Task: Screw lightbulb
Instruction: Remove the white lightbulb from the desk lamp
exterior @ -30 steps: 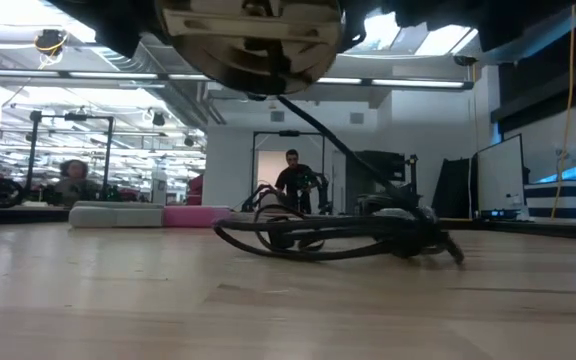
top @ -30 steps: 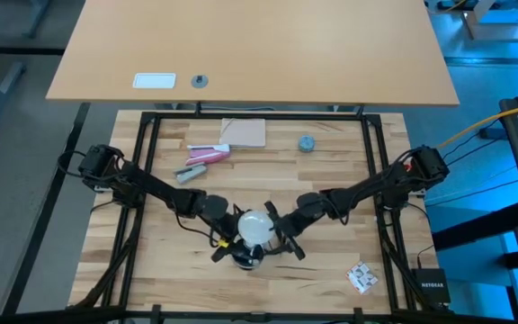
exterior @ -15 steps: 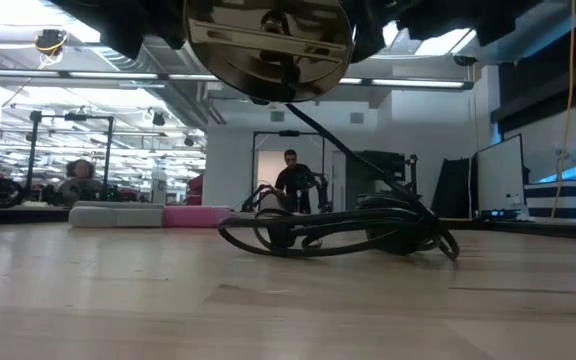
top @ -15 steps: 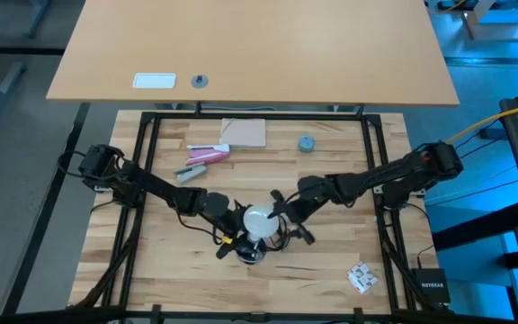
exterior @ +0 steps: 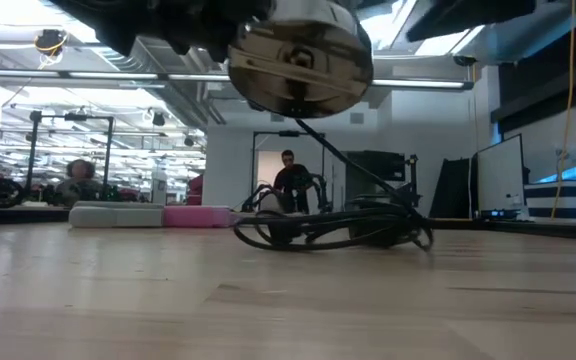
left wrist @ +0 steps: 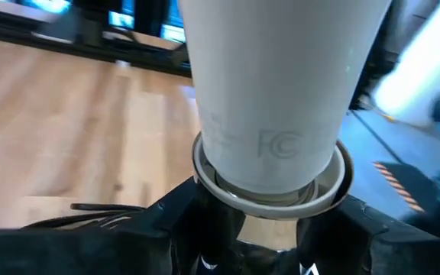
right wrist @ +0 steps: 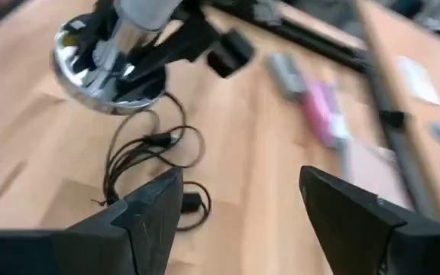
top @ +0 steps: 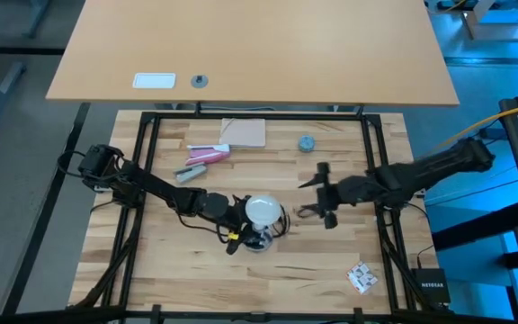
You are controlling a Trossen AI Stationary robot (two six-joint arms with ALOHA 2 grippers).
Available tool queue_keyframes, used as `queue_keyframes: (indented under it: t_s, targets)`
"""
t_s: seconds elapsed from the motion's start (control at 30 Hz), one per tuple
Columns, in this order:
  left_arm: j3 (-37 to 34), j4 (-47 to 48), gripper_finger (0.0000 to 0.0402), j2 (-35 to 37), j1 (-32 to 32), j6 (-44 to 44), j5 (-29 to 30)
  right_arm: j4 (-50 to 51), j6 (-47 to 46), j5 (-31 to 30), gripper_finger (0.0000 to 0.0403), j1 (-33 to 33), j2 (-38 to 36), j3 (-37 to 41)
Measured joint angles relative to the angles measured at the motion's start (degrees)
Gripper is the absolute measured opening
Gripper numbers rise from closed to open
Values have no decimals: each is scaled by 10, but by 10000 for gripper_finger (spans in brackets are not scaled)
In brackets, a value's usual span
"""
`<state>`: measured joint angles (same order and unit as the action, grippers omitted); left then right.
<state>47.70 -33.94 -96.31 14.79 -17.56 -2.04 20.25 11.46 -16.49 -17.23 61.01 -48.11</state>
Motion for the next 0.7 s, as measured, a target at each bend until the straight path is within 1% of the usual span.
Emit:
queue_keyframes:
  t_s: [0.1, 0.17, 0.23, 0.27, 0.3, 0.33, 0.43, 0.5, 0.53, 0.6, 0.63, 0.7]
  targets:
    - [0, 0, 180, 0, 0, 0, 34, 2, -35, -93, 269, -39, -37, 29]
    - [0, 0, 180, 0, 0, -3, 41, -13, -66, -137, 269, -64, -57, 69]
    - [0, -1, 180, 0, 0, -6, 43, -59, -110, -175, 269, -85, -70, 125]
    - [0, -1, 180, 0, 0, -7, 43, -103, -129, -193, 269, -94, -73, 162]
    - [0, -2, 180, 0, 0, -7, 43, -163, -141, -206, 269, -102, -73, 199]
    - [0, -4, 180, 0, 0, -7, 44, -250, -145, -212, 269, -109, -69, 244]
    - [0, -25, 180, 0, 1, -11, 61, -576, -139, -185, 269, -113, -24, 364]
    - [0, -35, 180, 0, 1, -7, 74, -772, -120, -173, 269, -113, 21, 418]
    - [0, -33, 180, 0, 1, -2, 82, -849, -105, -172, 269, -113, 42, 433]
    - [0, -30, 180, 0, 0, -1, 92, -965, -71, -187, 269, -113, 82, 448]
    - [0, -30, 180, 0, 0, -1, 95, -1002, -51, -198, 269, -112, 99, 447]
    - [0, -32, 180, 0, 0, 0, 98, -1038, -18, -216, 269, -112, 127, 440]
